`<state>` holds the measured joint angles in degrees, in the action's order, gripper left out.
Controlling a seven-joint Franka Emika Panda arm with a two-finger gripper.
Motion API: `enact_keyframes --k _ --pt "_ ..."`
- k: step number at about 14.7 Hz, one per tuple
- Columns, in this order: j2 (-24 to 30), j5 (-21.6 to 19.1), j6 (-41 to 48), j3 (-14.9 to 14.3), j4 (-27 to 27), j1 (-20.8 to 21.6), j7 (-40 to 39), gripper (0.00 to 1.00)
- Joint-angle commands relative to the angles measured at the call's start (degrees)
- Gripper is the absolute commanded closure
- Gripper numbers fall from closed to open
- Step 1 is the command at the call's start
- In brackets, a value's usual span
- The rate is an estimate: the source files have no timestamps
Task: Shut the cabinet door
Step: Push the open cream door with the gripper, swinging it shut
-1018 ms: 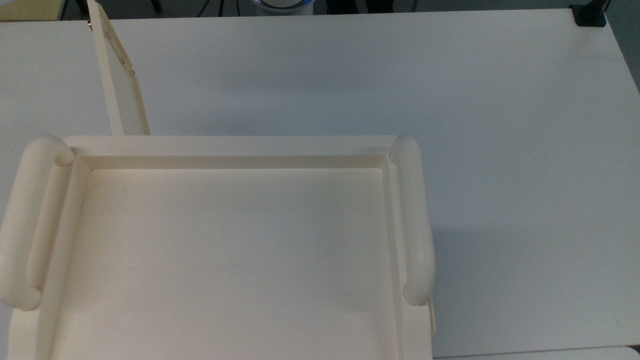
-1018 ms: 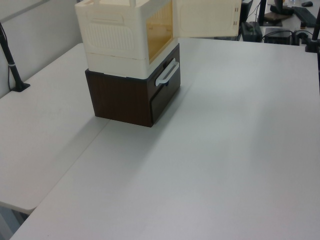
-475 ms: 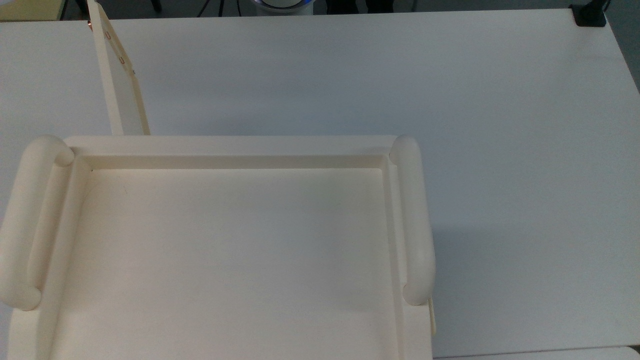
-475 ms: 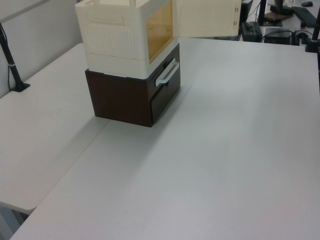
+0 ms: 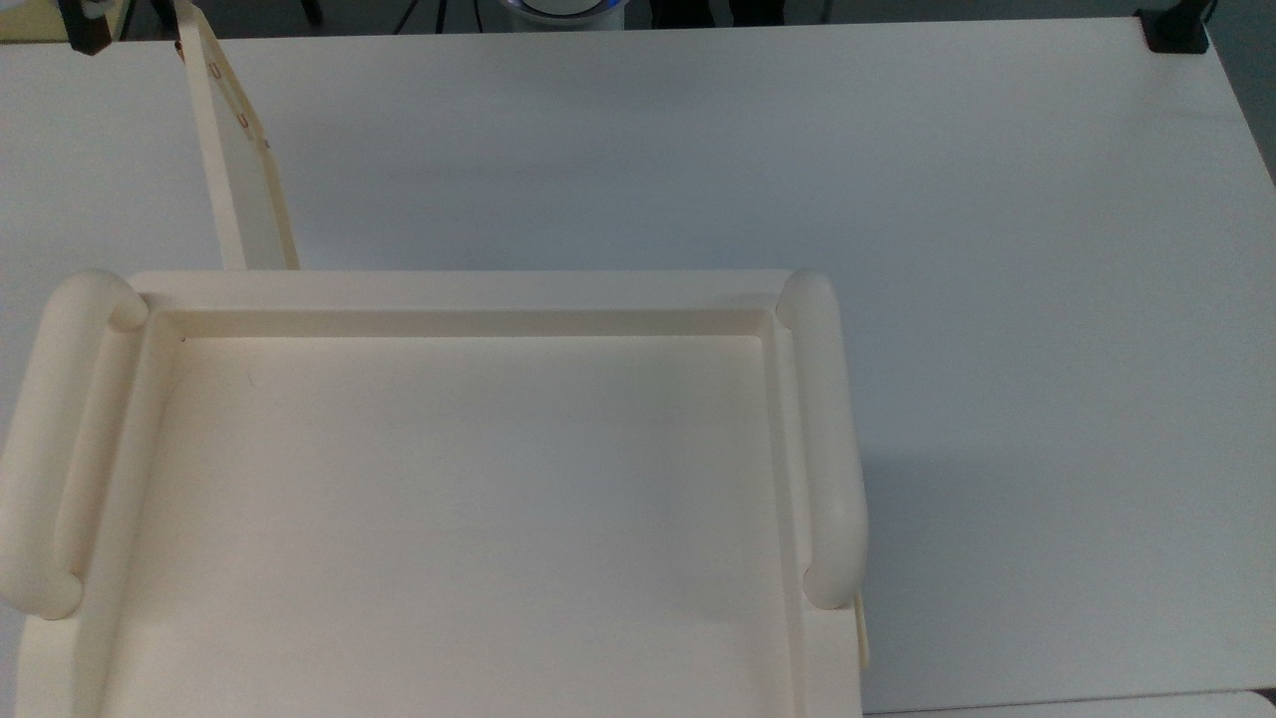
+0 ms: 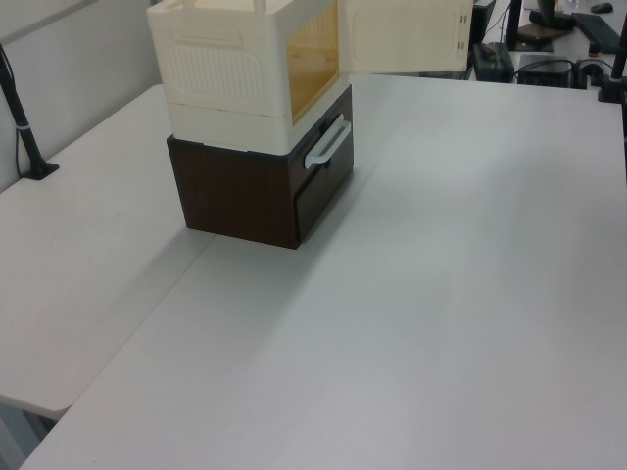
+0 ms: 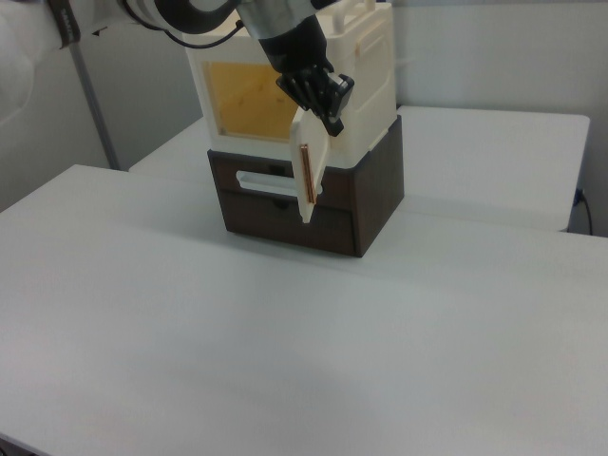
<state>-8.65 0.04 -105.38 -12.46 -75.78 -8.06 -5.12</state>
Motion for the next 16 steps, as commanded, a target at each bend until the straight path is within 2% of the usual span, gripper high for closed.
enact_keyframes --k 1,4,6,8,13,16 --pt "0.5 -5.3 -0.3 0.7 -1.1 2.2 -0.1 1.0" --pt "0.5 -6.3 1.0 0.7 -1.2 9.3 1.5 1.0" --pt "-0.3 -6.9 -0.3 0.7 -1.2 12.2 8.4 1.0" --pt "-1.1 -8.1 -3.9 0.7 -1.2 13.0 11.3 1.0" --pt "-3.9 -8.1 -13.2 0.8 -1.7 13.4 11.8 1.0" --pt "-5.6 -8.1 -18.9 0.9 -1.7 15.3 11.8 1.0"
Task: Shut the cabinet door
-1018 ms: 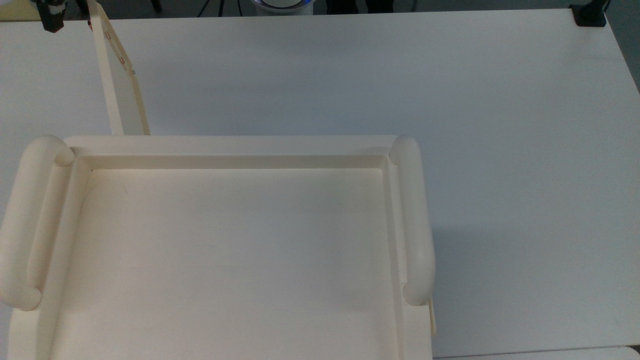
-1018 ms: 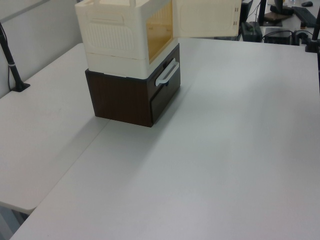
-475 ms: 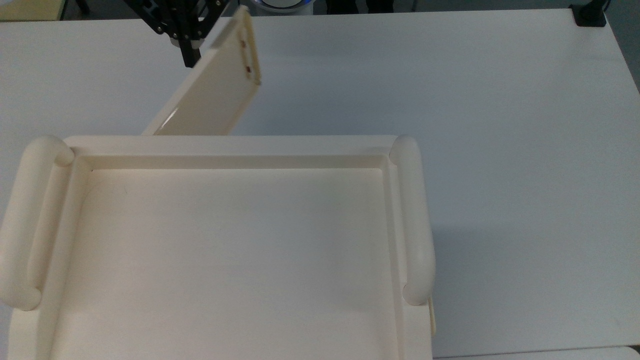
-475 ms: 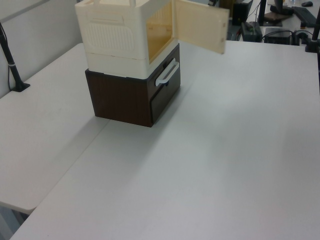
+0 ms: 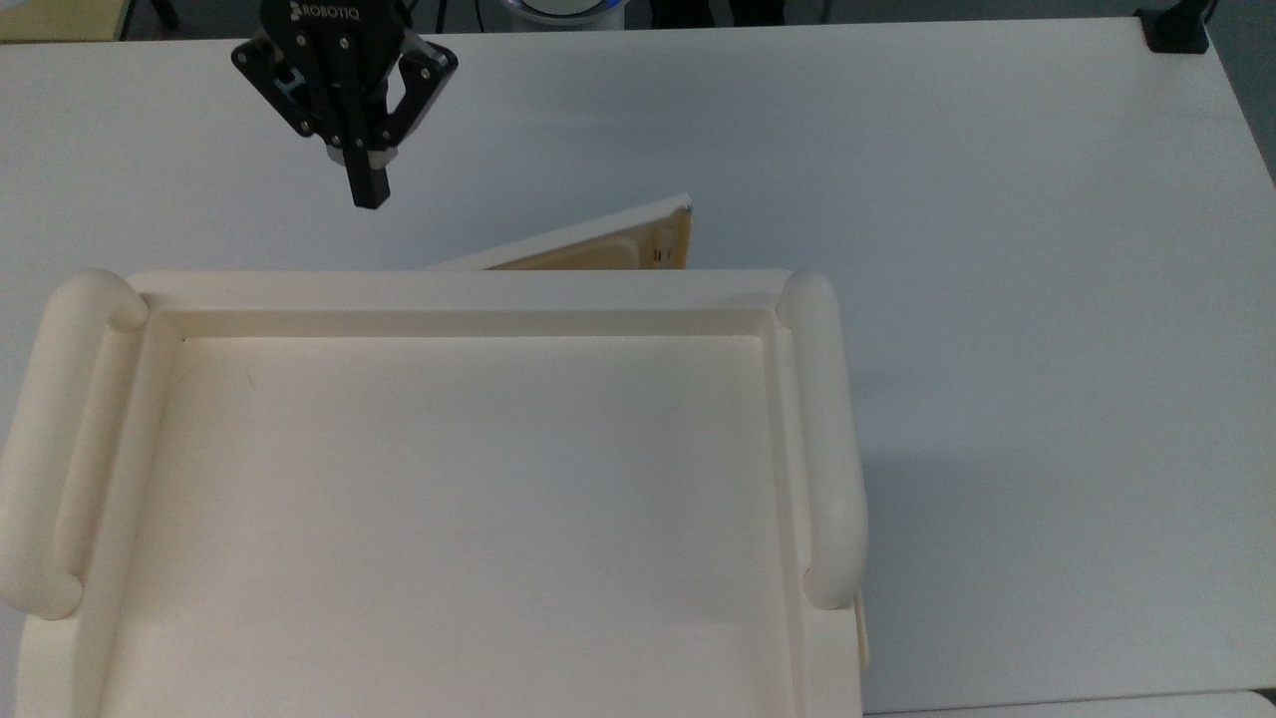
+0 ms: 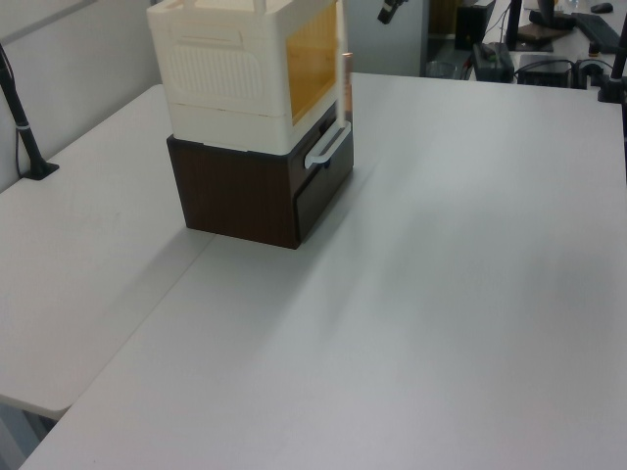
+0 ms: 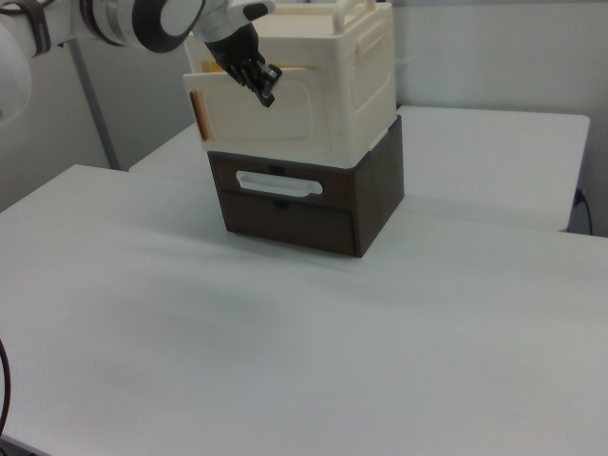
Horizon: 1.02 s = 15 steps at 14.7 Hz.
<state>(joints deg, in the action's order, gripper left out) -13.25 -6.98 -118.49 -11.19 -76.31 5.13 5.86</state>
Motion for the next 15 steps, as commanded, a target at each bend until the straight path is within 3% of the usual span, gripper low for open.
enact_keyframes --k 1,9,15 --pt "-1.7 -0.9 -8.2 -0.2 -1.1 2.6 0.8 1.0" --pt "-5.6 -0.7 -21.6 -0.2 -1.1 5.1 0.1 1.0" --pt "-6.6 -0.5 -24.7 -0.2 -1.1 5.0 0.0 1.0"
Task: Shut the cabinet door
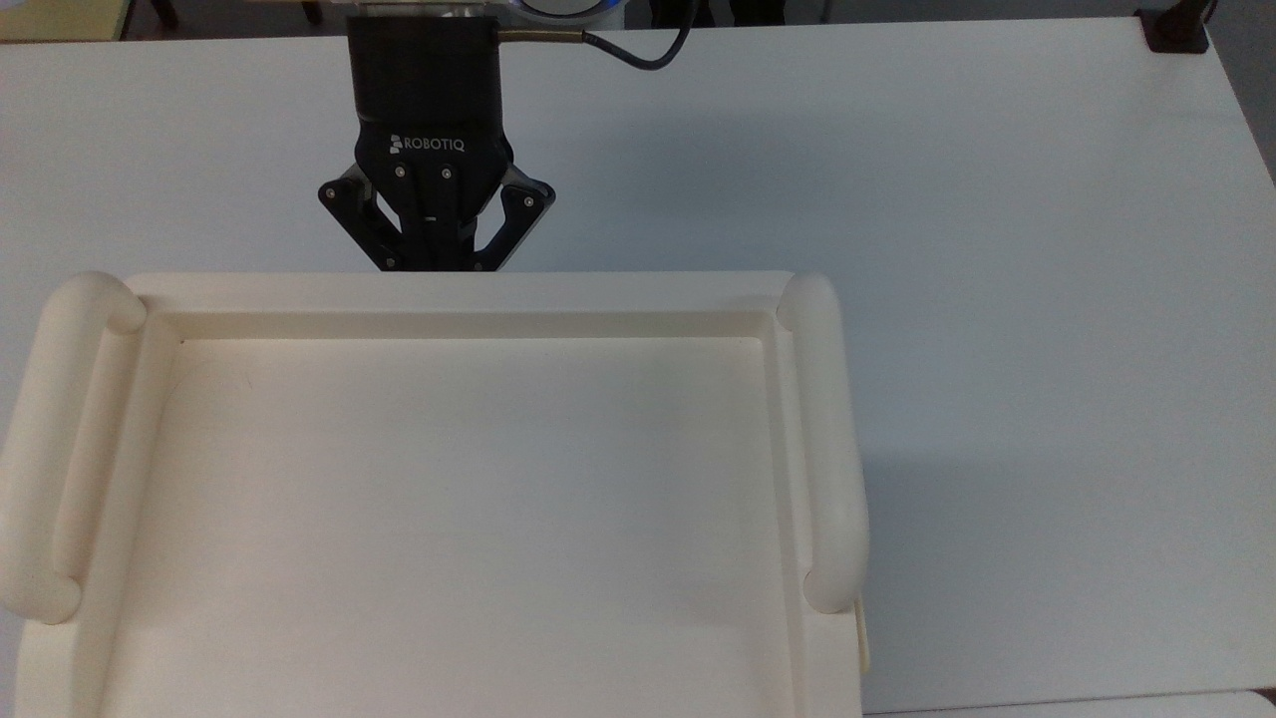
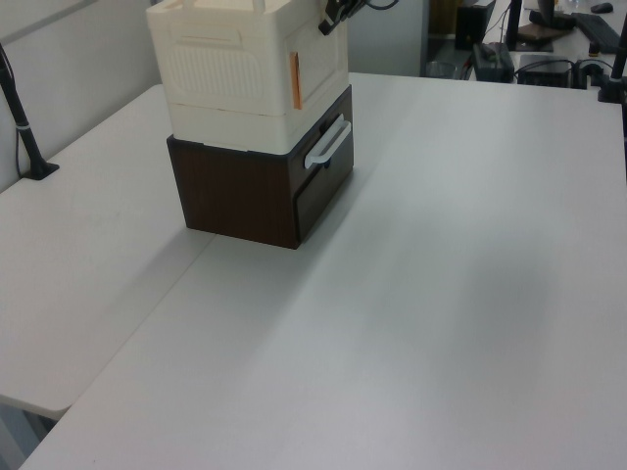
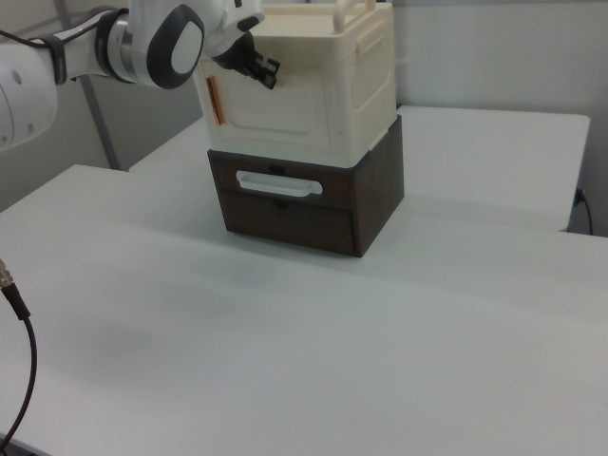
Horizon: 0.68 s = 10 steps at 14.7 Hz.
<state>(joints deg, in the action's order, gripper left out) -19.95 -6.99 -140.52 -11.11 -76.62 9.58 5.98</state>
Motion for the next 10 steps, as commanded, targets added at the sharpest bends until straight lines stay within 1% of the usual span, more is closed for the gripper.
enact_keyframes --k 1,2,4,6,9,10 --pt "0.2 -0.2 -2.6 -0.3 -0.9 0.5 -0.2 1.0" --pt "0.7 0.0 -1.8 -0.3 -1.2 0.6 -1.0 1.0" --pt "2.7 0.3 1.5 -0.4 -4.9 0.6 -4.7 1.0" --pt "4.5 0.4 7.2 -0.5 -7.1 0.4 -7.1 1.0" --pt "5.8 0.5 17.9 -0.8 -7.3 0.2 -7.6 1.0" --pt "6.7 1.2 20.9 -0.8 -7.4 0.1 -7.6 1.0"
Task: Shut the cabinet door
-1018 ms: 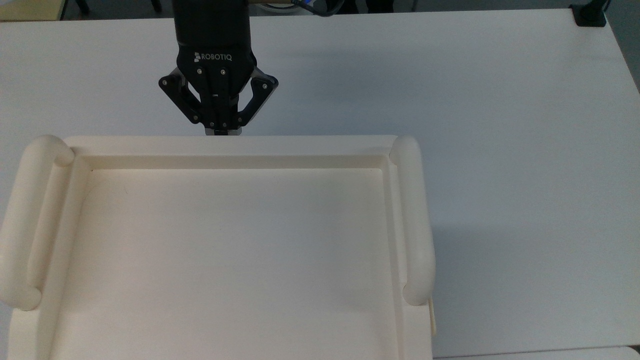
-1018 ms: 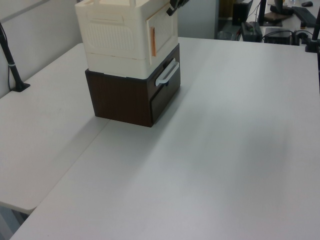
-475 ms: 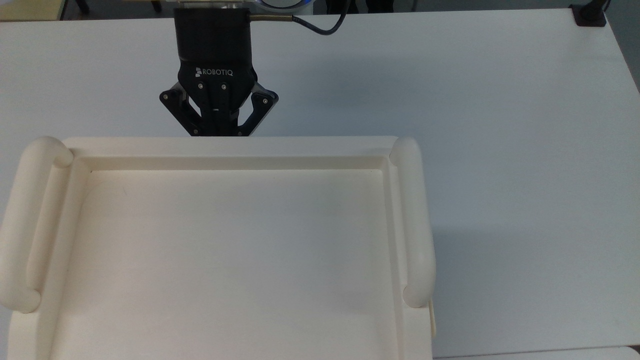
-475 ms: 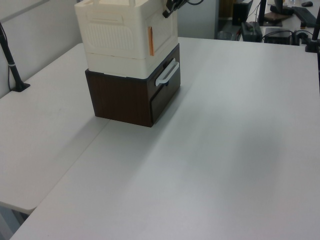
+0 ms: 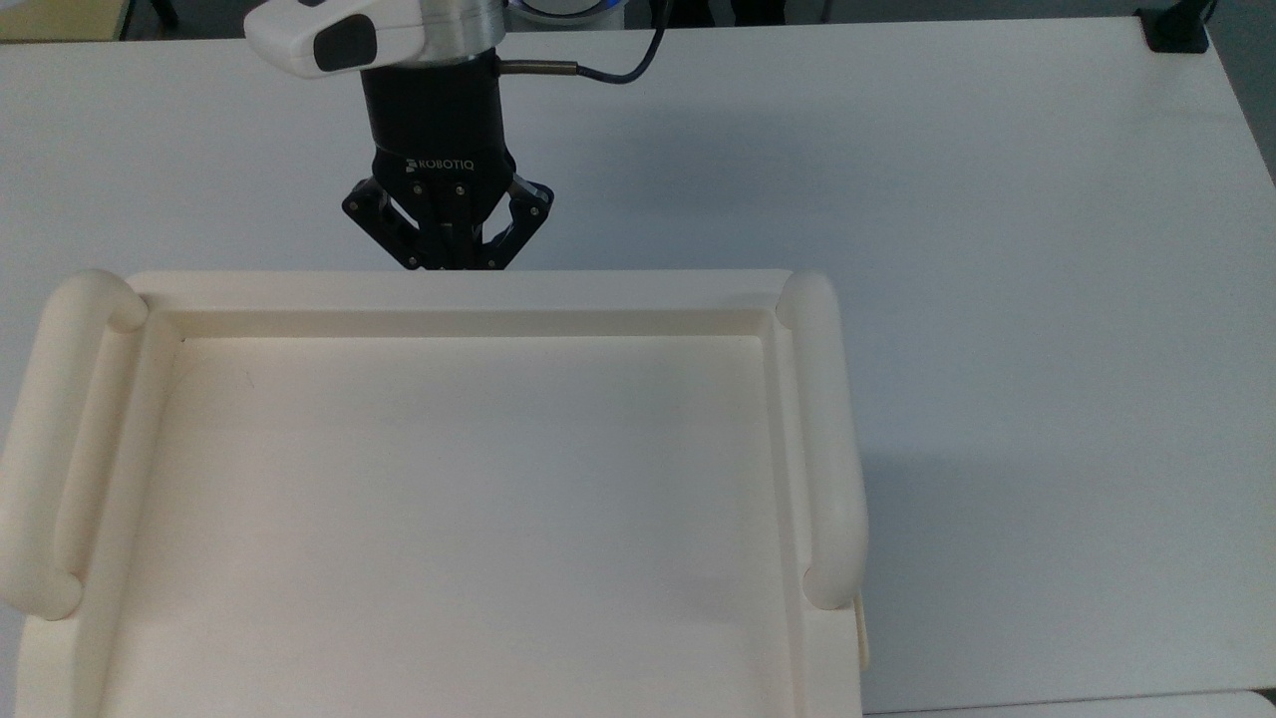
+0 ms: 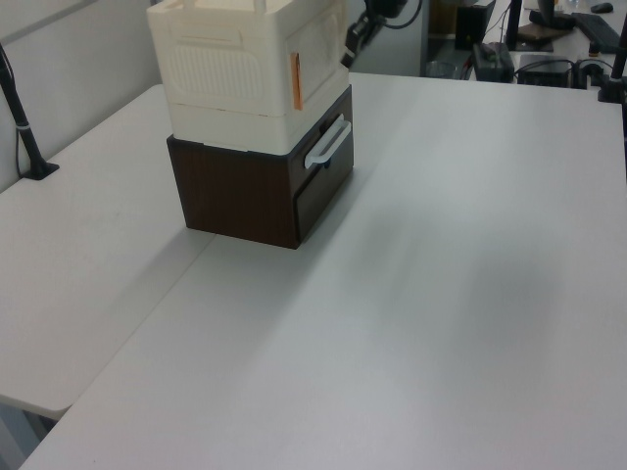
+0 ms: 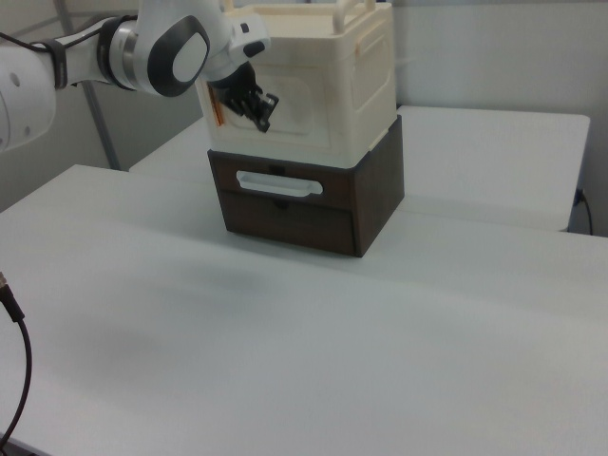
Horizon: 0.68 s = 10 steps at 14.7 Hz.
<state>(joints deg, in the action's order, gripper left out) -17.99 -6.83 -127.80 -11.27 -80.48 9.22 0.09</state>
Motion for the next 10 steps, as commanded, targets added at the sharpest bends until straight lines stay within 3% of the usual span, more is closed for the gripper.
enact_keyframes --k 1,4,7,10 --pt "5.4 2.5 11.3 -0.7 -3.6 0.4 -1.8 1.0" --pt "9.1 4.8 27.6 -0.7 -4.3 0.7 -1.9 1.0" --pt "13.0 5.6 30.4 0.5 -7.6 -0.5 -1.9 0.98" --pt "16.7 9.8 32.1 8.6 -10.6 -6.9 -2.0 0.97"
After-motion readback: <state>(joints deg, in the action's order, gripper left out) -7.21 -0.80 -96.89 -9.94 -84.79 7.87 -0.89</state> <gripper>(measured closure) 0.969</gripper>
